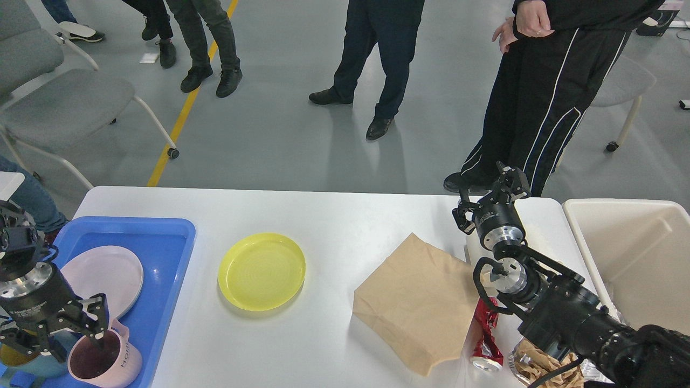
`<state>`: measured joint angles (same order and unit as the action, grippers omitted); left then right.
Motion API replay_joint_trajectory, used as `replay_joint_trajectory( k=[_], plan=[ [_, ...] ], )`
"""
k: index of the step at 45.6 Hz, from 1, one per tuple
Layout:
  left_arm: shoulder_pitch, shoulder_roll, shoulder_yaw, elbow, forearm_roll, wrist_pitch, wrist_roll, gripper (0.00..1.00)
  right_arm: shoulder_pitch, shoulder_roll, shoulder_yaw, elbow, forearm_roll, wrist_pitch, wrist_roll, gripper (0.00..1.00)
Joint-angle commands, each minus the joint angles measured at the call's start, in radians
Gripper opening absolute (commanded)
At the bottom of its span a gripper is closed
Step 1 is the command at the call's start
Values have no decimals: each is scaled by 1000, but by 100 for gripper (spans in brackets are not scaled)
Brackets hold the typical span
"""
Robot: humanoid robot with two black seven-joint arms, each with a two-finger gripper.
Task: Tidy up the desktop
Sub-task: 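Open the left gripper and lift it away from the mug, then move the left gripper to the yellow plate rim and grasp it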
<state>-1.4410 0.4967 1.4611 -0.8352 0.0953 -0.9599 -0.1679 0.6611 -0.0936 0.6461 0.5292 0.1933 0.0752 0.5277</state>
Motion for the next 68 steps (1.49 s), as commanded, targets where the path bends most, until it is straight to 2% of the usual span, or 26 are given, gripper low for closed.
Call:
replay_joint_trajectory(
  k=[1,7,14,28,37,43,47,58,65,68],
  plan=[
    [-117,-23,65,-47,-2,0,-2,86,0,0,1,0,0,0,0,100],
    [-248,-82,143,-76,-2,0,-4,92,0,0,0,0,0,0,0,100],
    [-354,-217,209,-78,-6,0,-5,94,0,0,0,0,0,0,0,100],
    [-536,-417,209,-79,-19,0,-5,94,0,0,0,0,0,0,0,100],
    [-616,-463,203,-81,-20,0,-5,94,0,0,0,0,0,0,0,100],
    [-590,-471,189,-76,-25,0,-5,94,0,0,0,0,0,0,0,100],
    [-506,-472,153,-55,-29,0,1,93,0,0,0,0,0,0,0,100],
    [-236,-467,13,159,-31,0,8,93,0,0,0,0,0,0,0,100],
    [-154,-475,-19,206,-31,0,11,93,0,0,0,0,0,0,0,100],
    [-122,-474,-21,206,-31,75,13,93,0,0,0,0,0,0,0,100]
  ],
)
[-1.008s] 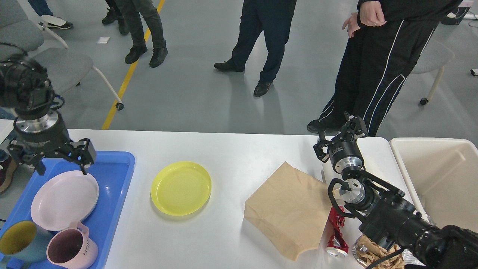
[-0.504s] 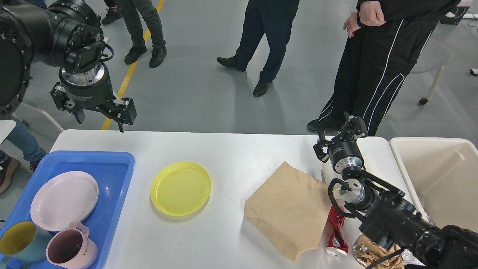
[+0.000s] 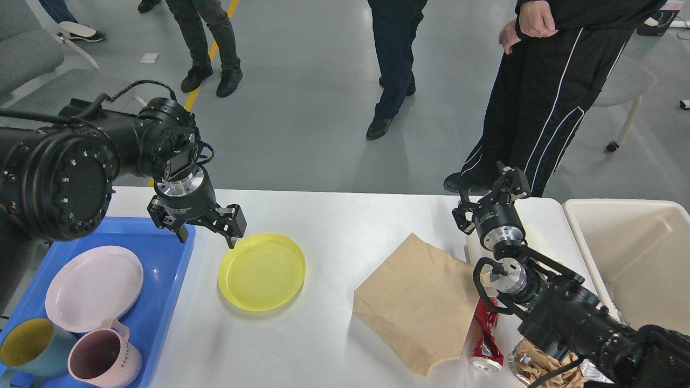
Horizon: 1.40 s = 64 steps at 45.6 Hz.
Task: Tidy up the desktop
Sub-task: 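Move the left gripper to the yellow plate rim and grasp it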
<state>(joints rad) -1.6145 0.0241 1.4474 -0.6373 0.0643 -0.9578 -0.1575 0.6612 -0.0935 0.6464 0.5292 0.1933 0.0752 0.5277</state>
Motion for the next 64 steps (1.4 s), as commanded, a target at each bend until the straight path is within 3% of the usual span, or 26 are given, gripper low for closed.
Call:
replay_joint_trajectory(
  k=[1,9,21,32,36,51,64],
  plan=[
    [65,-3,-7,8,0,99,3,93,0,0,-1,0,0,0,0,100],
    [169,2,-7,30,0,263,4,93,0,0,-1,0,0,0,0,100],
    [271,2,-44,85,0,323,12,93,0,0,-1,0,0,0,0,100],
    [340,5,-97,131,0,373,188,93,0,0,-1,0,0,0,0,100],
    [358,2,-139,148,0,383,220,93,0,0,-1,0,0,0,0,100],
    [403,-18,-222,188,0,387,220,93,0,0,-1,0,0,0,0,100],
    [418,-21,-239,186,0,367,222,79,0,0,-1,0,0,0,0,100]
  ],
)
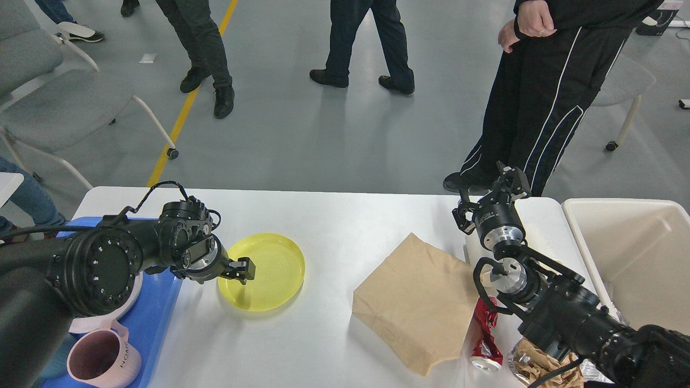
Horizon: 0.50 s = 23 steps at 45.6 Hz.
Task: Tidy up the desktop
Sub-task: 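Move the left gripper to the yellow plate rim and grasp it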
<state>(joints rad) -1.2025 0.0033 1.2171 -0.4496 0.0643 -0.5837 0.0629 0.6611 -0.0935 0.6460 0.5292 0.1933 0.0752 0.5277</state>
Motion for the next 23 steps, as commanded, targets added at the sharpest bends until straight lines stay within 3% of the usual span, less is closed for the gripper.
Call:
replay_joint_trajectory(
  k=[1,17,23],
  plan=[
    [6,-2,-8,-1,0,-7,2,78,0,0,0,0,0,0,0,100],
    [20,-5,-16,-3,0,-25,2,57,0,0,1,0,0,0,0,100],
    [20,-5,-24,-3,0,-74,2,36,0,0,1,0,0,0,0,100]
  ],
)
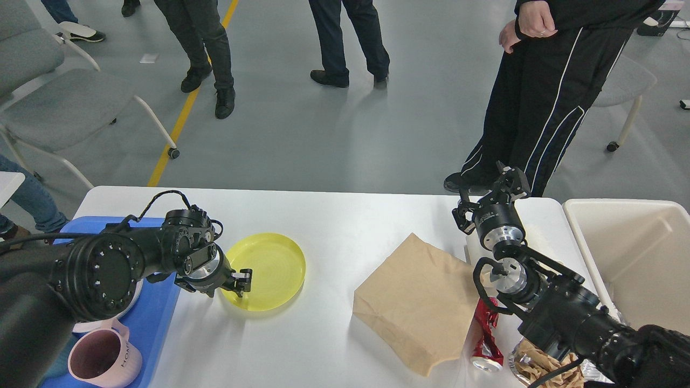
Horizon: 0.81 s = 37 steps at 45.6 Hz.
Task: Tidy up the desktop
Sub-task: 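Move the left gripper to the yellow plate rim and grasp it, then lift the yellow plate with the left gripper toward the blue tray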
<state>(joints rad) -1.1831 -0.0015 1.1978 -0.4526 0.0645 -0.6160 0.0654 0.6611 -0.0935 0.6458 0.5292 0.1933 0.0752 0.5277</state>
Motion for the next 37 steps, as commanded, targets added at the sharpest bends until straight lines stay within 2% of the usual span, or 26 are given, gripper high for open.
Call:
replay_joint_trajectory(
  k=[1,4,6,37],
  plan=[
    [0,0,-4,0,1,-60,-1,30,0,0,0,0,0,0,0,100],
    [0,0,-1,2,1,-132,-1,9,0,0,2,0,0,0,0,100],
    [-1,0,-1,2,1,-174,-1,0,0,0,2,0,0,0,0,100],
    [-44,8,-3,-1,1,-206,-1,0,0,0,2,0,0,0,0,100]
  ],
)
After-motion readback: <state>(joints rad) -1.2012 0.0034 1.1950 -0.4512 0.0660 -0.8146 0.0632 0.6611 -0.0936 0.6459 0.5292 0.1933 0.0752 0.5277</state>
